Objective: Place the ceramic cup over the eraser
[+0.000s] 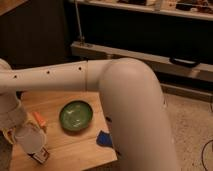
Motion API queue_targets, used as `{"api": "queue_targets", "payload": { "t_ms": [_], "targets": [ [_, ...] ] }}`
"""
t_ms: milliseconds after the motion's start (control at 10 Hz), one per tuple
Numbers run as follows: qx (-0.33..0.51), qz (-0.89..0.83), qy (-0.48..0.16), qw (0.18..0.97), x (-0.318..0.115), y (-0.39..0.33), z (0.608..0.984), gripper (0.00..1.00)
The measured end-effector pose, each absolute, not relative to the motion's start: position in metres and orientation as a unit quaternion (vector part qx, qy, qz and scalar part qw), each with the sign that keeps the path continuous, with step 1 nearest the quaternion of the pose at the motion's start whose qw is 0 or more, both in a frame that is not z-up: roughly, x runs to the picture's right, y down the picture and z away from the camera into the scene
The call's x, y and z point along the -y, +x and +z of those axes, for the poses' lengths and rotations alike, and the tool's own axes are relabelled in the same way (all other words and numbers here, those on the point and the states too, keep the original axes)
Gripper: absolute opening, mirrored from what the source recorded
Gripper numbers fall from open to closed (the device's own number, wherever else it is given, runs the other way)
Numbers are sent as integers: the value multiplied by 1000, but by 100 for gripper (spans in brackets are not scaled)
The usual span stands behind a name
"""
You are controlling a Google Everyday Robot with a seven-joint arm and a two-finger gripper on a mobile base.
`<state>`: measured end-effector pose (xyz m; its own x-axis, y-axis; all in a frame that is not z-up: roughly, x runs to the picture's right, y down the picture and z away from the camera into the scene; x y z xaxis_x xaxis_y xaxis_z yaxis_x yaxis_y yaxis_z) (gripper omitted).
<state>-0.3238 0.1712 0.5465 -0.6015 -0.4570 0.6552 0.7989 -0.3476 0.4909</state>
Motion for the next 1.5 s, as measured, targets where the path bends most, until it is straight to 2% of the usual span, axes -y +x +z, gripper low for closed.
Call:
{"api": "queue_targets", "payload": {
  "t_ms": [500,1500],
  "targets": [
    [420,-799,-199,382,-188,-320,540,0],
    [433,-801,-198,363,-203,-330,556,0]
  ]
}}
